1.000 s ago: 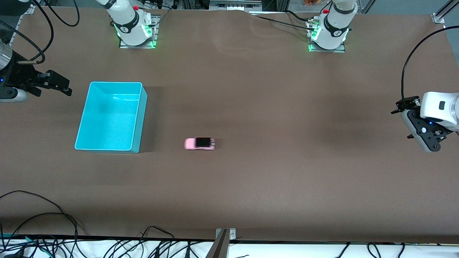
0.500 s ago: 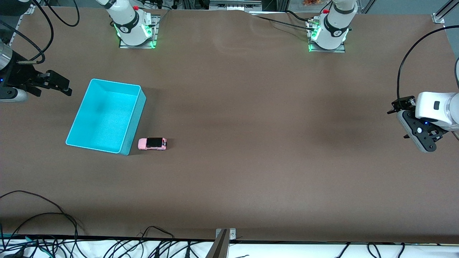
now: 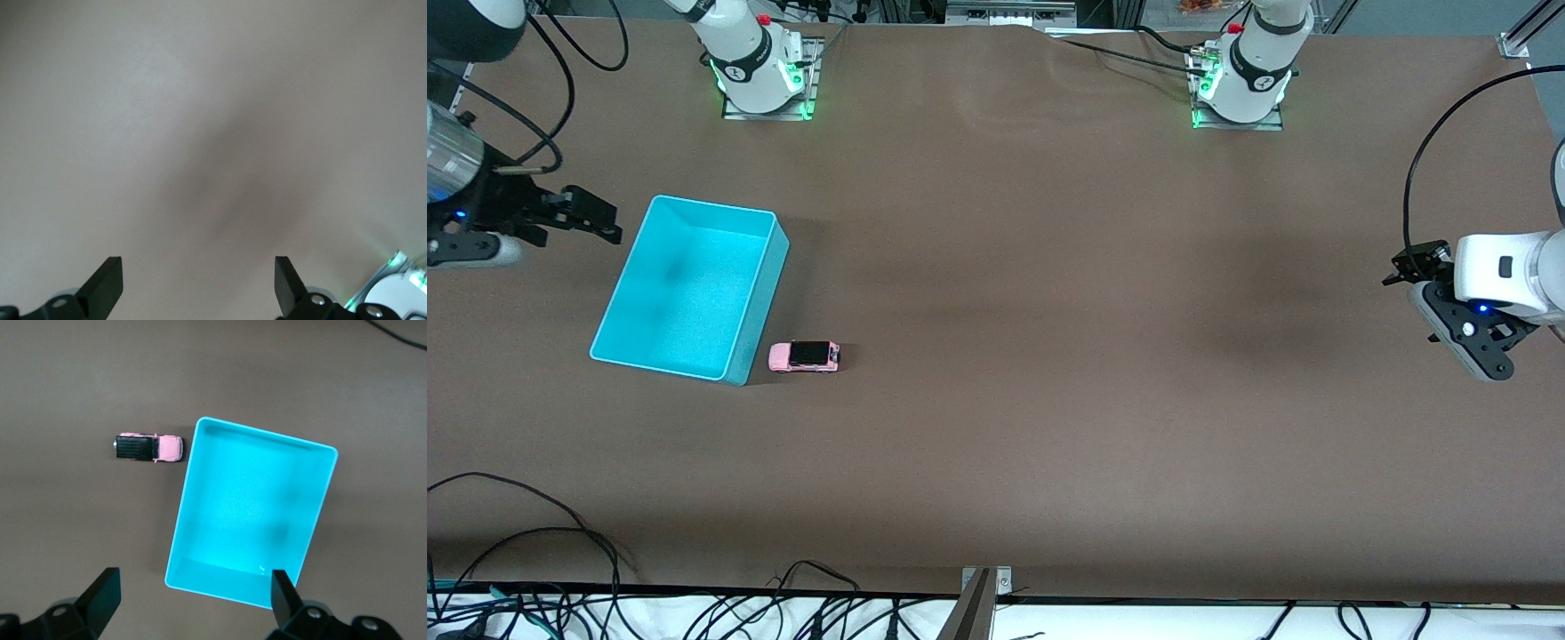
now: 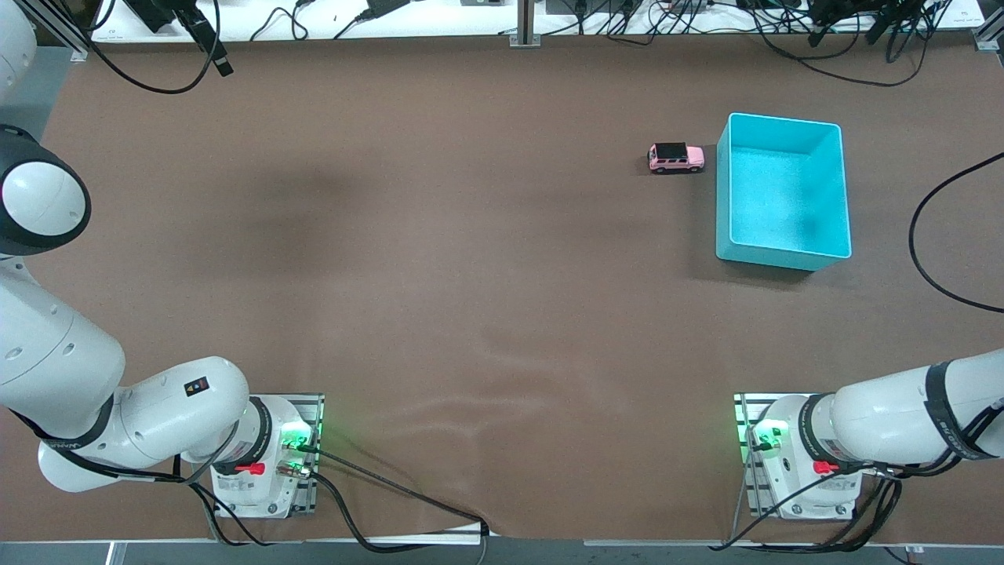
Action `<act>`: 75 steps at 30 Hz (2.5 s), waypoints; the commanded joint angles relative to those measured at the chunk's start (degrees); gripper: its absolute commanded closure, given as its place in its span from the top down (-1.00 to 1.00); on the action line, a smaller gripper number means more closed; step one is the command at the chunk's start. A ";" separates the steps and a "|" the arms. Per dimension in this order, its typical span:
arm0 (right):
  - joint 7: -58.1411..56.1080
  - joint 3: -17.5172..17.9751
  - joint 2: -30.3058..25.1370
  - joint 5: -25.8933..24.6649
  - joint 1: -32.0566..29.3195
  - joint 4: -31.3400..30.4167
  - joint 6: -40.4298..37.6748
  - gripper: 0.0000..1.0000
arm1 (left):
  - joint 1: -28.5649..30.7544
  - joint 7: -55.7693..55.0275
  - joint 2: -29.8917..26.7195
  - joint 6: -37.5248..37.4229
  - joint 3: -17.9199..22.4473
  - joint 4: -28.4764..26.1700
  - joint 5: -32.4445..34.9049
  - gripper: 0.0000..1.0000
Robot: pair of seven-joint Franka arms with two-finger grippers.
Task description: Wind and store pink jeep toy
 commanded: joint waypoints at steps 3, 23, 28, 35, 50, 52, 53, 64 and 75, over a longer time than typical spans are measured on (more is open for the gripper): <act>-12.74 0.12 3.80 0.04 3.09 0.36 1.06 1.00 | -3.34 -9.34 -1.15 -0.99 0.27 3.54 2.07 1.00; -51.33 2.58 18.22 0.48 4.49 0.28 14.68 1.00 | -7.65 -10.21 0.60 -0.55 0.98 8.38 8.94 1.00; -59.33 4.60 22.08 0.48 4.49 0.01 20.13 1.00 | -7.48 -16.53 0.25 -0.82 0.80 8.38 7.45 1.00; -64.69 6.27 26.83 0.39 4.67 -0.07 24.09 1.00 | -6.69 -27.16 -0.10 -1.08 0.80 7.94 1.74 1.00; -73.84 6.53 33.60 0.30 4.76 -2.54 32.27 1.00 | -6.69 -30.70 -0.19 -2.93 0.71 7.85 -0.03 1.00; -74.20 6.53 33.96 0.21 5.11 -2.71 32.62 1.00 | -6.69 -30.70 -0.54 -3.54 0.63 7.94 -0.03 1.00; -74.28 6.53 33.96 0.21 5.37 -2.97 32.79 1.00 | -6.69 -30.70 -0.54 -3.63 0.54 7.94 -0.03 1.00; -75.69 6.45 33.69 -0.31 6.08 -5.61 33.41 0.79 | -15.45 -30.61 -9.06 -3.72 8.78 0.65 -2.12 1.00; -79.03 6.36 32.73 -0.31 5.99 -5.09 32.79 -0.72 | -26.02 -30.52 -18.27 5.31 25.32 -12.78 -11.45 1.00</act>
